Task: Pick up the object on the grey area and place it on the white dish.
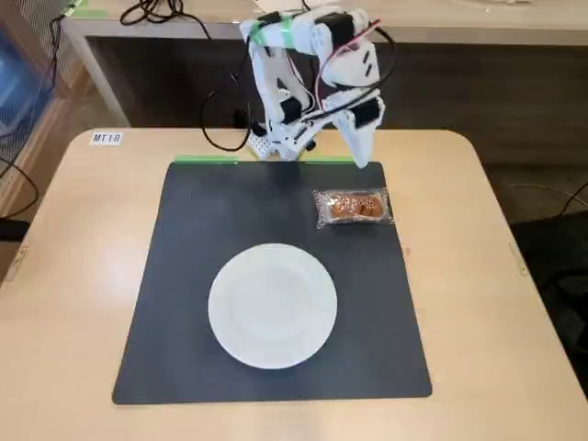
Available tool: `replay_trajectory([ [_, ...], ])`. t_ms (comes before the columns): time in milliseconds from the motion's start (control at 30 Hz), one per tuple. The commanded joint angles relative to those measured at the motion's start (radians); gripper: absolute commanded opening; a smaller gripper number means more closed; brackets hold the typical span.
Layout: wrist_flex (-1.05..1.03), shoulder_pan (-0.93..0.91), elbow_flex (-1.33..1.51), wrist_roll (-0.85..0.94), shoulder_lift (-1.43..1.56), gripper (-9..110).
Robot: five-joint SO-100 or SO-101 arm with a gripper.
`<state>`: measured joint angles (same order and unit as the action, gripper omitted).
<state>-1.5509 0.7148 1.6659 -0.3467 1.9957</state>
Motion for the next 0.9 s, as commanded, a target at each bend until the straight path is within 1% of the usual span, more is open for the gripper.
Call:
replay_trajectory([
  [0,-0.087,0.049,-0.126,-0.101,-0.175,0],
  [200,-0.104,0.061,-0.129,-0.238,-0.296,0],
  [300,-0.103,0.061,-0.129,-0.236,-0.314,16],
  [367,-0.098,0.061,-0.129,-0.236,-0.316,23],
  [433,-0.100,0.057,-0.121,-0.276,-0.314,30],
  [533,-0.087,0.049,-0.115,-0.362,-0.316,34],
  [600,-0.067,0.052,-0.115,-0.390,-0.321,32],
  [733,-0.058,0.061,-0.115,-0.414,-0.365,37],
  [800,-0.066,0.061,-0.110,-0.448,-0.387,43],
  [867,-0.066,0.063,-0.103,-0.476,-0.399,44],
])
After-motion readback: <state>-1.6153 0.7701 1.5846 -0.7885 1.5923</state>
